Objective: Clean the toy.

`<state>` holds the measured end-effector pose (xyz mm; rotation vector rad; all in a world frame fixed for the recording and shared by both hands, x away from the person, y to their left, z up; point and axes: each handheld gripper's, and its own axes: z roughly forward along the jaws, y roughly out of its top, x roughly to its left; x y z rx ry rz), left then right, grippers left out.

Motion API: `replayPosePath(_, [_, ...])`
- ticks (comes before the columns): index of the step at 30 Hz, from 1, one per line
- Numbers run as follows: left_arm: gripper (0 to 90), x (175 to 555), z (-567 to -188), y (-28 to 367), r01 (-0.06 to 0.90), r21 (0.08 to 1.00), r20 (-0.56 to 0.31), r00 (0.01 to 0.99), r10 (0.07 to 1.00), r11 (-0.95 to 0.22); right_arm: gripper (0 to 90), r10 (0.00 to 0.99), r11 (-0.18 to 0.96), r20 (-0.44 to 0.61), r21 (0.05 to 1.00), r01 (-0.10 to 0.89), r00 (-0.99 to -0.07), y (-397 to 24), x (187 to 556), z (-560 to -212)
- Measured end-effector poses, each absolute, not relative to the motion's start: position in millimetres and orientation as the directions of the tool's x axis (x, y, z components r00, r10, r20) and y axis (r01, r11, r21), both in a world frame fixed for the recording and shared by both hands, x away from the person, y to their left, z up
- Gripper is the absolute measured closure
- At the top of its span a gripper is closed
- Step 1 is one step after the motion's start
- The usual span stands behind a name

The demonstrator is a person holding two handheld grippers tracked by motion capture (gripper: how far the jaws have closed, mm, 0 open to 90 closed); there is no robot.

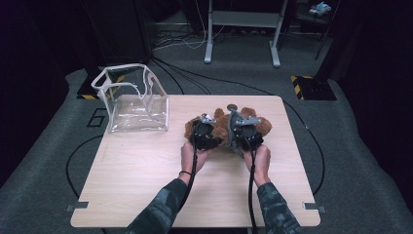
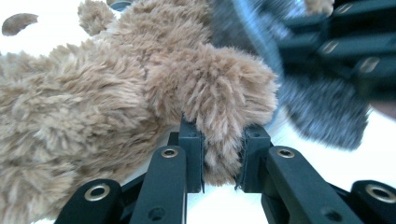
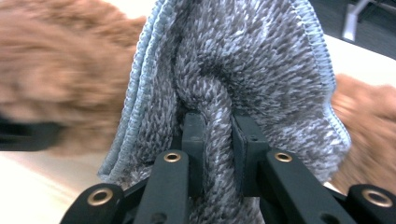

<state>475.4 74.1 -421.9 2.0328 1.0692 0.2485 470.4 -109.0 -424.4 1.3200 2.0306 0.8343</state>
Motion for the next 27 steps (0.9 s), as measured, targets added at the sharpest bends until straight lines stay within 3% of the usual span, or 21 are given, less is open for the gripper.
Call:
replayPosePath(10, [75.8, 477, -422, 78, 0.613, 0.731, -0.199, 0.611, 0.767, -0.299, 77.5, 0.975, 0.212, -0.11, 0.735, 0.644, -0.195, -165, 479, -422])
replayPosePath(14, [75.3, 477, -424, 75, 0.613, 0.733, -0.191, 0.603, 0.774, -0.296, 77.4, 0.978, 0.202, -0.116, 0.736, 0.647, -0.173, -170, 474, -426])
replayPosePath(17, [74.8, 479, -424, 75, 0.614, 0.728, -0.186, 0.605, 0.774, -0.305, 77.2, 0.968, 0.219, -0.096, 0.768, 0.602, -0.23, -163, 464, -421])
replayPosePath(24, [74.4, 479, -426, 69, 0.613, 0.725, -0.178, 0.608, 0.774, -0.315, 77.0, 0.87, 0.367, -0.105, 0.789, 0.492, -0.481, -101, 447, -410])
replayPosePath(27, [74.4, 480, -428, 70, 0.623, 0.721, -0.181, 0.593, 0.785, -0.304, 77.0, 0.857, 0.403, -0.122, 0.763, 0.505, -0.5, -79, 451, -416])
